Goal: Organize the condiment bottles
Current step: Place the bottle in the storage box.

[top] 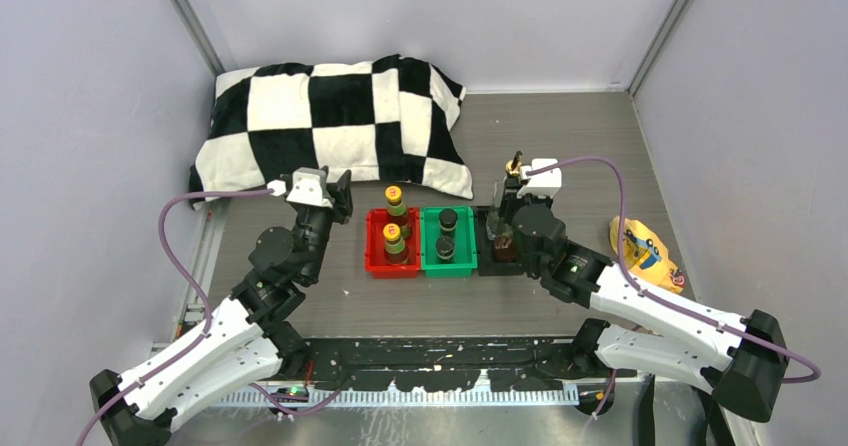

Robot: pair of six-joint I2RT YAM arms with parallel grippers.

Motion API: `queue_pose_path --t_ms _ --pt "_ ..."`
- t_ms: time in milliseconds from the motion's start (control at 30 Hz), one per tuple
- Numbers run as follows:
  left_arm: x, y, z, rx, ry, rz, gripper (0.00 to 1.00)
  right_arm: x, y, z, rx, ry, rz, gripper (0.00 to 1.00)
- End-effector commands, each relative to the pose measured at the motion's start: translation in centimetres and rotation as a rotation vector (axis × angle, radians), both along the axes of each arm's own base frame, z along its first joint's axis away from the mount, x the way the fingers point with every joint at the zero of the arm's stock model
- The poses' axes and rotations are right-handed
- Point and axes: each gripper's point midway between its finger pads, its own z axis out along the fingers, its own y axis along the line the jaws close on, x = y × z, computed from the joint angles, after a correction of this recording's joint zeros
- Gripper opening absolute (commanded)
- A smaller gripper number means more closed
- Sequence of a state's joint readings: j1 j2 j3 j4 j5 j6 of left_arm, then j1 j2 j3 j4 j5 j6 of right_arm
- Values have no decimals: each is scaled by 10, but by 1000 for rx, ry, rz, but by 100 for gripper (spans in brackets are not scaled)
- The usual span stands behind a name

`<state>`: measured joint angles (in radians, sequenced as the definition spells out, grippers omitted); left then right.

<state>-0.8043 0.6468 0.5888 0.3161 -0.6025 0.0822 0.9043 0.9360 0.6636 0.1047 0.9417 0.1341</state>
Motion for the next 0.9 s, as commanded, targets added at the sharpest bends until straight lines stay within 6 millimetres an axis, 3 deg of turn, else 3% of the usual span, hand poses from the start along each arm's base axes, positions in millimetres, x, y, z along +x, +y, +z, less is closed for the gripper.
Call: queue_pose_path --t_ms 0,867 --pt "-3 -1 17 -42 -30 -15 44 -1 9 46 136 -85 9 1" --pt "-3 -1 15 -43 -28 -18 44 -5 12 40 127 -78 -37 1"
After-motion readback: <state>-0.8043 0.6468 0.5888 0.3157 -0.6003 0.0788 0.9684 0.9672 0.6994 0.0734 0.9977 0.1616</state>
